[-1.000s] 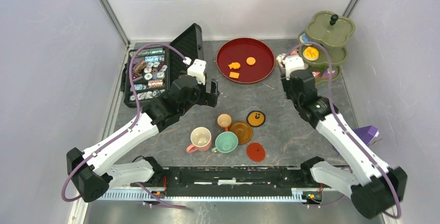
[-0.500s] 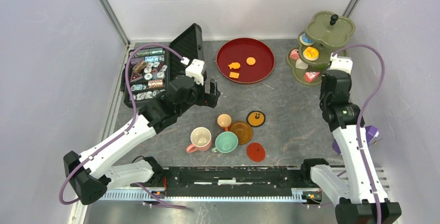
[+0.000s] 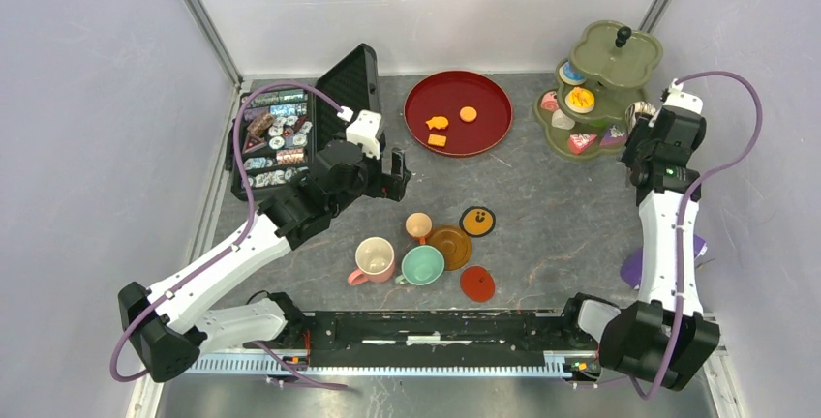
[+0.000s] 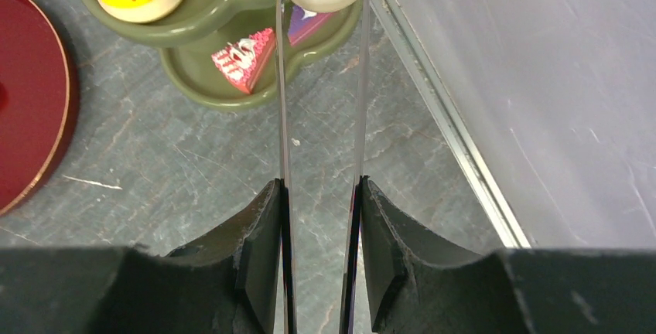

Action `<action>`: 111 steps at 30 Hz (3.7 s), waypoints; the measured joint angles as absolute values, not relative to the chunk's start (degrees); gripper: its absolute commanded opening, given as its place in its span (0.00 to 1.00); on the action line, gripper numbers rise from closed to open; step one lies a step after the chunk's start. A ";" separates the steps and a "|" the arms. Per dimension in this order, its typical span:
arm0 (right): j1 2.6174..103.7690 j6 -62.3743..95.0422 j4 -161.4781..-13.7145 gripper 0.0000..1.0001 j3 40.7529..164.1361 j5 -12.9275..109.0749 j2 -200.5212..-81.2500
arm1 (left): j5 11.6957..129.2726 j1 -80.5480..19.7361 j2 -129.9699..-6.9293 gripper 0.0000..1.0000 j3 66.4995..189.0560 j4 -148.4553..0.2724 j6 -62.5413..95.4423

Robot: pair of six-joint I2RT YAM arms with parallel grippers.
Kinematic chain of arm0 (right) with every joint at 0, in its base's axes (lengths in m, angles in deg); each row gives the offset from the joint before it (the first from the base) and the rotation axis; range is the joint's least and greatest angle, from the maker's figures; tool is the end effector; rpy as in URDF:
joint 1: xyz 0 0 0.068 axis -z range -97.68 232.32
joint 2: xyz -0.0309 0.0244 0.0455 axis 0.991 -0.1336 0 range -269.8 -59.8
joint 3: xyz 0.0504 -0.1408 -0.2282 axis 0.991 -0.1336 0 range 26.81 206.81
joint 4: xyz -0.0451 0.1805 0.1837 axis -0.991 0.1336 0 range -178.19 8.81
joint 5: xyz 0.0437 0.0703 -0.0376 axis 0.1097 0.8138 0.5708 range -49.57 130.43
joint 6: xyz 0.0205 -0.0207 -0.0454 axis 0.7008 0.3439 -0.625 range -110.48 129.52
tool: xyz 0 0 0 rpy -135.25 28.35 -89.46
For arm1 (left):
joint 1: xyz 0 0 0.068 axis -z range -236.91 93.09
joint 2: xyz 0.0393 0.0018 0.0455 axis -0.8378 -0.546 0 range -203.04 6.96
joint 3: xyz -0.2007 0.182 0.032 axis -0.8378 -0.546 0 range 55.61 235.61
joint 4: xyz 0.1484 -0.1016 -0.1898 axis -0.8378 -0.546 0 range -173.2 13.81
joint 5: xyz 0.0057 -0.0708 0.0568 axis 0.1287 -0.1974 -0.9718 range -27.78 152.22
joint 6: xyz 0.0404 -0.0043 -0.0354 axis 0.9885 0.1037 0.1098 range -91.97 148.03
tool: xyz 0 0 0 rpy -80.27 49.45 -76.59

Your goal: Serve the afternoon tea

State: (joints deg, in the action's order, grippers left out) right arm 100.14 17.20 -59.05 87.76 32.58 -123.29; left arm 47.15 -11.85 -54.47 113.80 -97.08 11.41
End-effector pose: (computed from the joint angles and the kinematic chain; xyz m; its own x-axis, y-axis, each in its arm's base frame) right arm 0.2295 -0.0788 0.3415 -0.4401 0.2806 -0.8530 0.4770 0.8779 0.0427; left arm 0.1766 -0.1637 0.3472 -0.4241 0.0340 -0.9050 0.4117 0.8973 -0.1592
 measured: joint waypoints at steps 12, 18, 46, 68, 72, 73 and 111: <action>101.65 20.35 -66.76 0.25 87.87 43.48 -129.39 | 46.74 -12.24 -54.47 1.00 113.80 -97.12 11.43; 101.67 20.33 -67.98 0.41 88.11 42.98 -131.99 | 46.23 -12.55 -54.49 1.00 113.80 -97.12 11.43; 101.17 16.50 -61.76 0.58 88.61 39.44 -122.76 | 46.52 -12.59 -54.91 1.00 113.80 -97.10 11.43; 65.94 6.65 -57.34 0.57 89.05 51.72 -127.03 | 47.28 -12.70 -54.17 1.00 113.80 -97.12 11.43; 64.80 11.19 -62.59 0.56 89.29 47.11 -135.66 | 47.15 -12.83 -54.19 1.00 113.80 -97.12 11.43; 64.74 12.09 -63.64 0.56 89.46 46.28 -137.63 | 47.09 -12.85 -54.21 1.00 113.80 -97.12 11.43; 64.04 16.66 -76.44 0.29 105.59 37.62 -167.66 | 47.11 -13.81 -55.35 1.00 113.80 -97.12 11.43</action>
State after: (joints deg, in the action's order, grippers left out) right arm 64.04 16.66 -76.44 105.59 37.62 -167.66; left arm 47.11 -13.81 -55.35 113.80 -97.12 11.43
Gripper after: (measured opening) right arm 0.423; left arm 0.997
